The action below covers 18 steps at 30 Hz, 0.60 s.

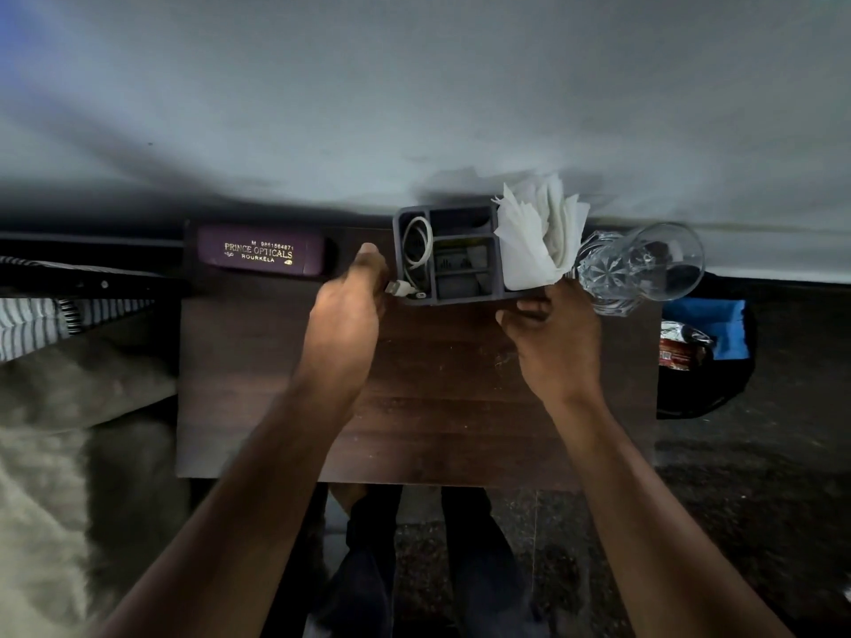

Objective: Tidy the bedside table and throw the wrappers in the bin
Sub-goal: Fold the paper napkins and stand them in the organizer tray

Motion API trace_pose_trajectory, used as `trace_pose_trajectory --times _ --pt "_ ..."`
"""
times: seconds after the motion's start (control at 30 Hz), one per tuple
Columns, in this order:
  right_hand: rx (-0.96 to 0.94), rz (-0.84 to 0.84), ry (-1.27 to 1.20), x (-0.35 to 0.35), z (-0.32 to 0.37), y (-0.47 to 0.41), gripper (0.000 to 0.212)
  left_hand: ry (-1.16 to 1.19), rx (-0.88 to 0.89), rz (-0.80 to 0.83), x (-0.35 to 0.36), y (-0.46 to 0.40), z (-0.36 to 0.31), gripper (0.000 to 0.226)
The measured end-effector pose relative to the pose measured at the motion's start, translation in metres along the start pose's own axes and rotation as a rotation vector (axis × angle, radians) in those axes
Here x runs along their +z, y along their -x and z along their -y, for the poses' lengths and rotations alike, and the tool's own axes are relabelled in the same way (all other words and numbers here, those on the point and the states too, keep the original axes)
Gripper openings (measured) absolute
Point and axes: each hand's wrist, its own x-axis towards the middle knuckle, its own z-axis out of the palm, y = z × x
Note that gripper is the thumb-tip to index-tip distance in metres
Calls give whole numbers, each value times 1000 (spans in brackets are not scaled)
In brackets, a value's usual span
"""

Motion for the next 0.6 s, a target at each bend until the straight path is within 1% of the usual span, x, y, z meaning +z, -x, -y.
trace_pose_trajectory --times 0.07,0.13,0.23,0.33,0.4,0.5,0.6 --pt "2 -5 -16 1 0 -1 44 19 -4 51 3 0 3 45" --pt "-23 -29 4 1 -1 -2 36 35 -2 79 8 2 4 44" --pt "-94 -63 102 2 1 1 29 45 7 50 9 -2 5 41" --pt "-125 -86 147 7 1 6 26 88 -10 44 4 -8 3 33" --pt "-130 -87 169 10 -1 7 25 99 -17 58 2 -9 -1 42" --pt "-139 -78 175 13 -1 7 27 97 -2 49 2 -9 -4 35" --pt "-144 -79 169 14 4 5 28 112 1 35 1 -8 -3 42"
